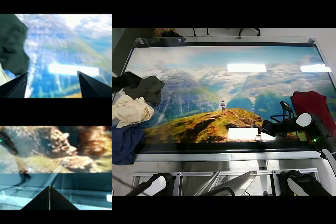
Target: Fold the shirts.
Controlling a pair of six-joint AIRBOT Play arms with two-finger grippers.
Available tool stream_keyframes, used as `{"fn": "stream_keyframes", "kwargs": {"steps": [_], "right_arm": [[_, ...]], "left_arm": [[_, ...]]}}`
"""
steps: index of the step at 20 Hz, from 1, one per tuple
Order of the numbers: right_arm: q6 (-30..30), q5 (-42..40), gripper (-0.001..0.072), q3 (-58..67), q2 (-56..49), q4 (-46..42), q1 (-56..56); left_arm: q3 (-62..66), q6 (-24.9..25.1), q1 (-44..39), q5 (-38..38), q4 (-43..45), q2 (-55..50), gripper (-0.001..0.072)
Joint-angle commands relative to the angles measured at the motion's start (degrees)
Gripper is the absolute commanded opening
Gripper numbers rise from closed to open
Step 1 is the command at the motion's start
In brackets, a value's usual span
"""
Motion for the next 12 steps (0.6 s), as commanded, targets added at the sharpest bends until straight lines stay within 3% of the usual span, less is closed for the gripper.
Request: {"fn": "stream_keyframes", "kwargs": {"steps": [1,5,10,11,12], "right_arm": [[0.02,0.02,0.0016,-0.02,0.02,0.02,0.04],[0.02,0.00,0.0016,-0.02,0.02,0.02,0.04],[0.02,0.02,0.0016,-0.02,0.02,0.02,0.04],[0.02,0.00,0.0016,-0.02,0.02,0.02,0.04],[0.02,0.02,0.0016,-0.02,0.02,0.02,0.04]], "left_arm": [[16.02,1.22,-0.35,1.27,4.81,-22.88,0.0686],[27.15,-1.95,-4.46,1.27,10.38,-43.21,0.0687],[36.44,-9.99,-8.37,-4.66,28.04,-53.44,0.0682],[37.24,-11.28,-8.96,-5.62,30.80,-53.79,0.0566],[37.29,-11.74,-9.51,-6.34,32.61,-53.55,0.0246]]}}
